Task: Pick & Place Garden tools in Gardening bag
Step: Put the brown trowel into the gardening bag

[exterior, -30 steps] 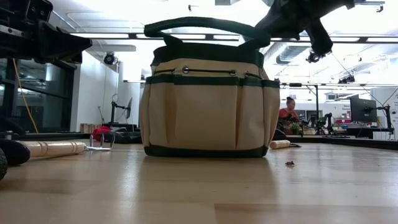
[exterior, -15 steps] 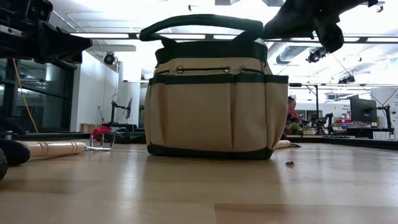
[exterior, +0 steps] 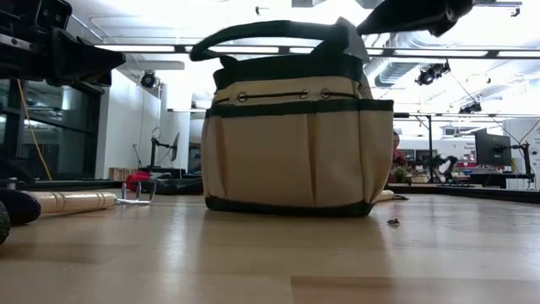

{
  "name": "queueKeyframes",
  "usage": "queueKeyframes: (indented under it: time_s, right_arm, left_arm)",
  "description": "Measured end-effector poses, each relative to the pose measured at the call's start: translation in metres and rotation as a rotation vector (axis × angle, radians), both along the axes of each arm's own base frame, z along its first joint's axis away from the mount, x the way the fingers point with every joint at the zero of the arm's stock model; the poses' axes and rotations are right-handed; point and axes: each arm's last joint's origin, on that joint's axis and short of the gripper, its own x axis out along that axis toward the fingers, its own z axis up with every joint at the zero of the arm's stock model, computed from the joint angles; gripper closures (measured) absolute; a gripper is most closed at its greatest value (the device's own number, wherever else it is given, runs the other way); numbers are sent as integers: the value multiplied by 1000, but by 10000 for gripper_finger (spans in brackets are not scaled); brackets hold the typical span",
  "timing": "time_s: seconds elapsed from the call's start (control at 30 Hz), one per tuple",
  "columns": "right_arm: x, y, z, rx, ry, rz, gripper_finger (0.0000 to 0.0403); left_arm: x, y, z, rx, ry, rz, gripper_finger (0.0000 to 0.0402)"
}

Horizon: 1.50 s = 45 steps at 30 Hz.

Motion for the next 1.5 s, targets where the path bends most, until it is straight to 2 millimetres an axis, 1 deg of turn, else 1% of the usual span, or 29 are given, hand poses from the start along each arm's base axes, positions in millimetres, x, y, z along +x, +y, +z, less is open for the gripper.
queueKeyframes:
  time_s: [0.2,0.33,0.47,0.63,0.77,0.93,1.1,1.33,1.5]
  right_arm:
    - [-7,-4,14,-169,71,121,399]
    - [-13,-6,18,-188,121,208,399]
    - [-18,-8,10,-203,163,291,399]
    - [-19,-7,0,-221,154,381,399]
    - [-22,-9,-5,-244,137,394,399]
    - [-31,-16,-9,-246,136,375,399]
    - [-38,-23,-9,-207,112,340,399]
    - [-49,-30,-24,-160,138,357,399]
    - [-54,-34,-21,-144,108,341,399]
  left_arm:
    - [0,0,0,0,0,0,402]
    - [0,0,0,0,0,-1,402]
    - [0,0,0,0,0,-1,402]
    - [0,0,0,0,0,-1,402]
    - [0,0,0,0,0,-2,402]
    - [0,0,0,0,0,-5,402]
    - [0,0,0,0,0,-5,402]
    - [0,0,0,0,0,-5,402]
    - [0,0,0,0,0,-4,402]
